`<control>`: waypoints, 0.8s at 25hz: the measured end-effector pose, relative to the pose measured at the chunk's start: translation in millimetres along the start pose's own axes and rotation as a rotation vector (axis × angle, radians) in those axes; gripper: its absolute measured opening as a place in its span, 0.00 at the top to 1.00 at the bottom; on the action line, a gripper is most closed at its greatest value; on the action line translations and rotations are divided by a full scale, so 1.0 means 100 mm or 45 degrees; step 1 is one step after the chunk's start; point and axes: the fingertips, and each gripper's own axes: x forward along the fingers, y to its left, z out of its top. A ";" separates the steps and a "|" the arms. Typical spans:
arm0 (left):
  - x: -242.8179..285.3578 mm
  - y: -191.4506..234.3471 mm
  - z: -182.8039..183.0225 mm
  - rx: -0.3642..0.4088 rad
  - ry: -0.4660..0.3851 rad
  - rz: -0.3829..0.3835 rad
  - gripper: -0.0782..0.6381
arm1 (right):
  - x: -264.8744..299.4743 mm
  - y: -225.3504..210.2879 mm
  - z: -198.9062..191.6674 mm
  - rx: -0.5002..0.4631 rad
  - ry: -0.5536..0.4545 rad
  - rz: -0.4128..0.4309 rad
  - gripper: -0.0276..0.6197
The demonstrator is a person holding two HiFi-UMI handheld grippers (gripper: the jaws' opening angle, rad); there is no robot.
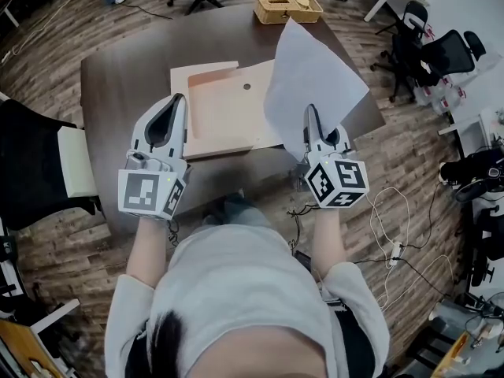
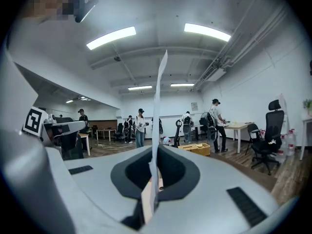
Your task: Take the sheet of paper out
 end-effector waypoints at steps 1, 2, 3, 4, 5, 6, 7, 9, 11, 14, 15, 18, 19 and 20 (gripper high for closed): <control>-0.01 0.00 0.01 0.002 -0.002 -0.003 0.88 | -0.02 0.01 0.02 -0.010 -0.008 -0.004 0.94; -0.01 0.00 0.01 0.003 -0.002 -0.005 0.88 | -0.03 0.03 0.03 -0.018 -0.017 -0.007 0.94; -0.01 0.01 0.01 0.003 -0.002 -0.006 0.88 | -0.04 0.04 0.05 -0.027 -0.024 -0.010 0.94; -0.01 0.01 0.01 0.001 -0.001 -0.005 0.88 | -0.05 0.05 0.06 -0.036 -0.031 -0.014 0.94; -0.02 0.02 0.01 0.000 -0.001 -0.005 0.88 | -0.06 0.05 0.08 -0.046 -0.037 -0.017 0.94; -0.02 0.02 0.01 0.000 -0.001 -0.004 0.88 | -0.07 0.06 0.10 -0.056 -0.042 -0.021 0.94; -0.02 0.02 0.02 0.002 -0.003 -0.004 0.88 | -0.08 0.06 0.11 -0.066 -0.047 -0.024 0.94; -0.04 0.02 0.03 0.005 -0.007 -0.003 0.88 | -0.11 0.08 0.13 -0.085 -0.059 -0.031 0.94; -0.06 0.02 0.02 0.005 -0.008 -0.005 0.88 | -0.14 0.10 0.15 -0.100 -0.069 -0.038 0.94; -0.08 0.02 0.04 0.012 -0.011 -0.010 0.88 | -0.17 0.13 0.19 -0.113 -0.088 -0.047 0.94; -0.08 0.02 0.04 0.014 -0.010 -0.011 0.88 | -0.17 0.14 0.20 -0.117 -0.094 -0.050 0.94; -0.11 0.03 0.05 0.015 -0.007 -0.007 0.88 | -0.20 0.16 0.23 -0.127 -0.110 -0.062 0.94; -0.13 0.04 0.05 0.016 -0.008 -0.006 0.88 | -0.22 0.17 0.24 -0.129 -0.114 -0.065 0.94; -0.14 0.05 0.06 0.017 -0.009 -0.004 0.88 | -0.23 0.18 0.24 -0.133 -0.117 -0.067 0.94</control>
